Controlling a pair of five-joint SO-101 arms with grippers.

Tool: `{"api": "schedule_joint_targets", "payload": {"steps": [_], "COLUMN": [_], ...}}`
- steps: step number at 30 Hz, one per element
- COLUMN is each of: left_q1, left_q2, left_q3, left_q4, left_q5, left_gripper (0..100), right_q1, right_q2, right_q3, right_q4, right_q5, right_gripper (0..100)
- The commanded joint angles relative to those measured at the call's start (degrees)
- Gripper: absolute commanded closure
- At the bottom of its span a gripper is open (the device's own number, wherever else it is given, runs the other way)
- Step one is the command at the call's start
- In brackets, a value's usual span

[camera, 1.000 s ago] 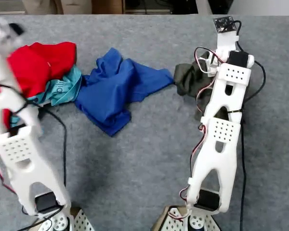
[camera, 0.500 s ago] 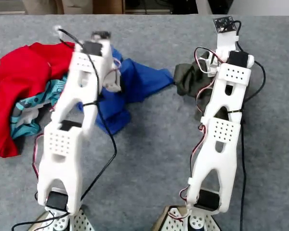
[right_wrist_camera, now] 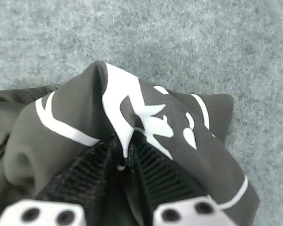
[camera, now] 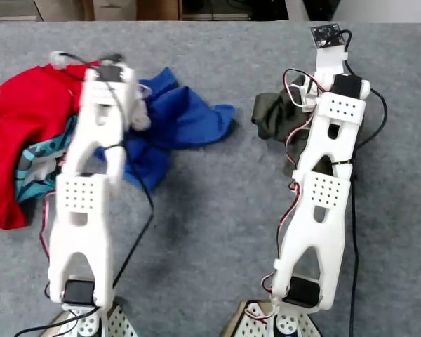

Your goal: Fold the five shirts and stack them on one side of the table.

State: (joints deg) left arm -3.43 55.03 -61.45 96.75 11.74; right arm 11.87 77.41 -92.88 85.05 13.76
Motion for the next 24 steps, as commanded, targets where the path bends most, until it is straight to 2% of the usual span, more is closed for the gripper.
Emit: {"api": "schedule_joint_targets", "payload": {"steps": [1, 4, 5, 13, 18, 24], "left_q1": [-6.9, -12.0, -13.3, -24.0, -31.7, -35.2], "left_q2": [-1.2, -2.1, -3.6, -19.9, -20.4, -18.9], "left_q3": [-19.3, -34.7, -35.3, -34.4, -34.4, -32.9], "left_q4": [4.1, 4.1, 3.7, 1.1, -1.8, -1.1], "left_q5": [0.4, 0.9, 1.0, 0.8, 0.9, 0.7], "left_gripper": [98, 98, 98, 98, 98, 98], "right_q1": [-1.0, -1.1, -1.1, -1.1, -1.1, -1.1], "right_q2": [-0.4, -0.4, -0.4, -0.3, -0.3, -0.3], "right_q3": [-2.6, -2.6, -2.6, -2.6, -2.6, -2.6], "right_q4": [-0.6, -0.6, -0.6, -0.9, -0.9, -0.9], "right_q5": [-0.1, -0.1, -0.1, -0.1, -0.1, -0.1], "right_gripper": [99.4, 99.4, 99.4, 99.4, 99.4, 99.4]}}
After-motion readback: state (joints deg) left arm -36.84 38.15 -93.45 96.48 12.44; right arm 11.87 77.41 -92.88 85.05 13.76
